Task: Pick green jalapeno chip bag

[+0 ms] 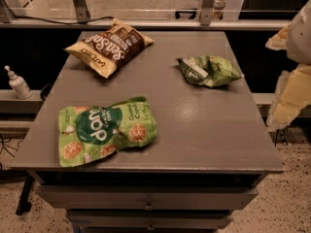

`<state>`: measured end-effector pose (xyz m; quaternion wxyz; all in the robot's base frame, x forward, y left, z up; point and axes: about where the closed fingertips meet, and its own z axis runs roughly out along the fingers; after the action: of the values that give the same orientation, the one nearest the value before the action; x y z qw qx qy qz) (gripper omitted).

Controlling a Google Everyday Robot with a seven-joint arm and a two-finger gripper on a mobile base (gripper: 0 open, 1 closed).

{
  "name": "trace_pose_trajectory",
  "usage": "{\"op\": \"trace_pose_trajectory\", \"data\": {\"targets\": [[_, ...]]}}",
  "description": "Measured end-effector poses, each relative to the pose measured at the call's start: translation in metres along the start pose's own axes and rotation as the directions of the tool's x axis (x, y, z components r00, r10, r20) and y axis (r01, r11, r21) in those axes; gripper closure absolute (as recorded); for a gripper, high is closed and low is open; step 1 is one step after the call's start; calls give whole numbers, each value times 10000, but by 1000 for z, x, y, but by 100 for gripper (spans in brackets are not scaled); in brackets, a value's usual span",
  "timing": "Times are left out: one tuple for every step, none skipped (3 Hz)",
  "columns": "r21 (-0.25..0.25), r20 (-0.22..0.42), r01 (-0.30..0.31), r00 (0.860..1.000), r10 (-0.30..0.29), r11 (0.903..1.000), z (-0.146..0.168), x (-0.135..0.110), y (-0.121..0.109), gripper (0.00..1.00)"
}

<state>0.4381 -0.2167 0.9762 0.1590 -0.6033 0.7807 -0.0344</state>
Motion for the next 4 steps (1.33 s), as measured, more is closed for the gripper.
{"op": "trace_pose_trajectory", "data": {"targets": [[2, 1, 0, 10000, 0, 10000, 0, 0, 0, 0], [14, 545, 234, 9982, -234, 9997, 12, -3, -17, 0], [330, 1505, 166, 9884, -213, 9993, 37, -3, -58, 0], [927, 2405, -62, 9705, -163, 9957, 68, 3, -107, 0]]}}
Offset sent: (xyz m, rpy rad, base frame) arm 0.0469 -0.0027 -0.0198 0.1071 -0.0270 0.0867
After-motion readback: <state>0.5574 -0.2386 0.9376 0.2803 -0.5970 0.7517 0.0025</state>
